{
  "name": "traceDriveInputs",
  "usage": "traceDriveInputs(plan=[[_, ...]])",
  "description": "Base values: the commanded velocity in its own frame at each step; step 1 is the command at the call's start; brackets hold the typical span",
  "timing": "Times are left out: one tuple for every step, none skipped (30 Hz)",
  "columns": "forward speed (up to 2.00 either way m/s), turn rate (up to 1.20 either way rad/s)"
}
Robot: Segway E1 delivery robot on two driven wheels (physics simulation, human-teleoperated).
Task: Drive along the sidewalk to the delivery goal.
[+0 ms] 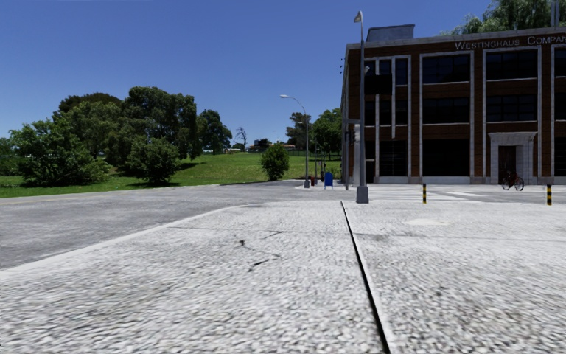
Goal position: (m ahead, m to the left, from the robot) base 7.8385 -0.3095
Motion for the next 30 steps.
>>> traceDriveInputs(plan=[[2.0,0.0],[2.0,0.0],[2.0,0.0],[2.0,0.0],[2.0,0.0],[2.0,0.0],[2.0,0.0],[2.0,0.0],[2.0,0.0],[2.0,0.0],[2.0,0.0],[2.0,0.0],[2.0,0.0],[2.0,0.0],[2.0,0.0],[2.0,0.0],[2.0,0.0],[2.0,0.0],[2.0,0.0],[2.0,0.0],[2.0,0.0],[2.0,0.0],[2.0,0.0],[2.0,0.0],[2.0,0.0],[2.0,0.0],[2.0,0.0],[2.0,0.0],[2.0,0.0],[2.0,0.0]])
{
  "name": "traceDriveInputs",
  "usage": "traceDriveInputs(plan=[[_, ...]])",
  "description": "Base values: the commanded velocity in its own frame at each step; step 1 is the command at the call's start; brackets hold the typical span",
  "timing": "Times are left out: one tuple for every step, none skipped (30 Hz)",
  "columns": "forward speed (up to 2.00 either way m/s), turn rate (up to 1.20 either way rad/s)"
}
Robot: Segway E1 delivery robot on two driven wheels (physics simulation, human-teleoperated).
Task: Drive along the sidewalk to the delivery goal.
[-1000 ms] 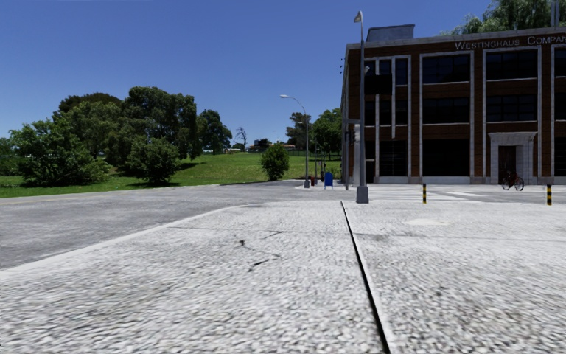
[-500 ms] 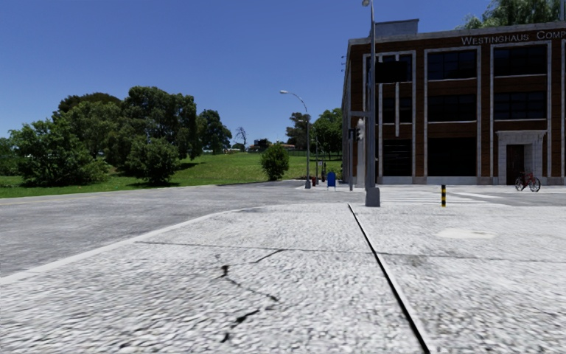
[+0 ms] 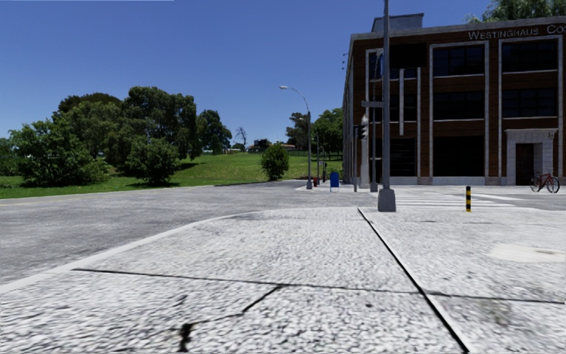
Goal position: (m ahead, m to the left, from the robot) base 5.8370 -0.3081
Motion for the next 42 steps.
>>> traceDriveInputs(plan=[[2.0,0.0],[2.0,0.0],[2.0,0.0],[2.0,0.0],[2.0,0.0],[2.0,0.0],[1.98,0.0],[1.94,0.0],[1.85,0.0],[1.85,0.0],[1.77,0.0],[1.74,0.0],[1.74,0.0],[1.68,0.0],[1.59,0.0],[1.47,0.0],[1.47,0.0],[1.36,0.0],[1.26,0.0],[1.24,0.0],[1.24,0.0],[1.22,0.0],[1.22,0.0],[1.22,0.0],[1.22,0.0],[1.22,0.0],[1.22,0.0],[1.22,0.0],[1.22,0.0],[1.22,0.0],[1.22,0.0],[1.22,0.0],[1.22,0.0],[1.22,0.0],[1.21,0.0],[1.21,0.0],[1.21,0.0],[1.21,0.0],[1.21,0.0],[1.21,0.0],[1.21,0.0],[1.21,0.0]])
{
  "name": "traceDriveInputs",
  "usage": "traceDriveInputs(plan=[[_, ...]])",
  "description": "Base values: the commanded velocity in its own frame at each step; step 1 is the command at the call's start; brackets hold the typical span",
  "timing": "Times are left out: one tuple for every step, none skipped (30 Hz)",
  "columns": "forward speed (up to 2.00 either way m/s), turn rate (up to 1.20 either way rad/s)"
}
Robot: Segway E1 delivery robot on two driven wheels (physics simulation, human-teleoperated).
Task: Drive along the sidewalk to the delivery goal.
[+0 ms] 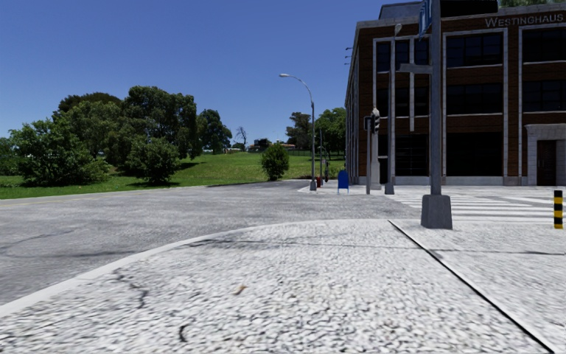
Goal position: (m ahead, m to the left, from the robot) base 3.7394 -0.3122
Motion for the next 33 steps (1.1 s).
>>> traceDriveInputs(plan=[[1.21,0.0],[1.21,0.0],[1.21,0.0],[1.21,0.0],[1.21,0.0],[1.21,0.0],[1.21,0.0],[1.21,0.0],[1.21,0.0],[1.21,0.0],[1.21,0.0],[1.21,0.0],[1.21,0.0],[1.21,0.0],[1.21,0.0],[1.21,0.0],[1.21,0.0],[1.21,0.0],[1.21,0.0],[1.21,0.0],[1.21,0.0],[1.21,0.0],[1.2,0.0],[1.2,0.0],[1.2,0.0],[1.2,0.0],[1.2,0.0],[1.17,0.0],[1.14,-0.12],[1.14,-0.12],[1.13,-0.21],[1.13,-0.26],[1.13,-0.28]])
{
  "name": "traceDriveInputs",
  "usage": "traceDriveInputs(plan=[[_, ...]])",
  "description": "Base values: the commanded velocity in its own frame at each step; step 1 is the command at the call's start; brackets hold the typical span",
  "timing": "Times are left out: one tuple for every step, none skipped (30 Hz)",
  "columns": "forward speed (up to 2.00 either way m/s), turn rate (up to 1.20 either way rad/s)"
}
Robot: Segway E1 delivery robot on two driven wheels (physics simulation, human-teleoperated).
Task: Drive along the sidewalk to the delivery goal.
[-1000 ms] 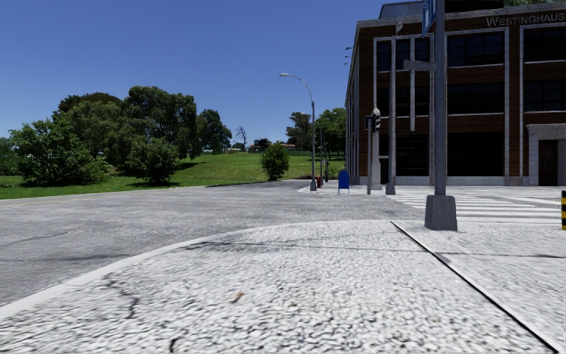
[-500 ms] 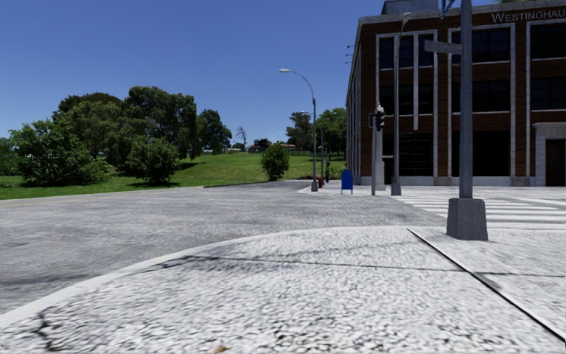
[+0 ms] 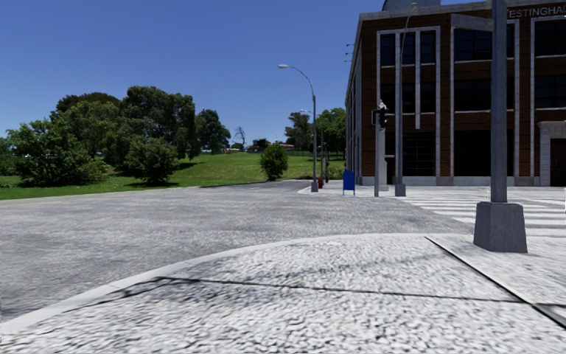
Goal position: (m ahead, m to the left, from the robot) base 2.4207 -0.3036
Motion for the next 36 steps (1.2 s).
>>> traceDriveInputs(plan=[[1.13,-0.28],[1.13,-0.28],[1.13,-0.29],[1.13,-0.29],[1.13,-0.3],[1.13,-0.3],[1.13,-0.31],[1.13,-0.31],[1.13,-0.31],[1.13,-0.31],[1.13,-0.31],[1.13,-0.31],[1.13,-0.31],[1.13,-0.31],[1.13,-0.31],[1.13,-0.31],[1.13,-0.31],[1.13,-0.31],[1.13,-0.31],[1.13,-0.31],[1.13,-0.31],[1.13,-0.31],[1.13,-0.31],[1.11,-0.31],[1.1,-0.31],[1.1,-0.31],[1.1,-0.31],[1.1,-0.16],[1.1,0.0],[1.1,0.0],[1.1,0.0],[1.1,0.0],[1.1,0.0],[1.07,0.0],[1.07,0.0],[1.0,0.0]])
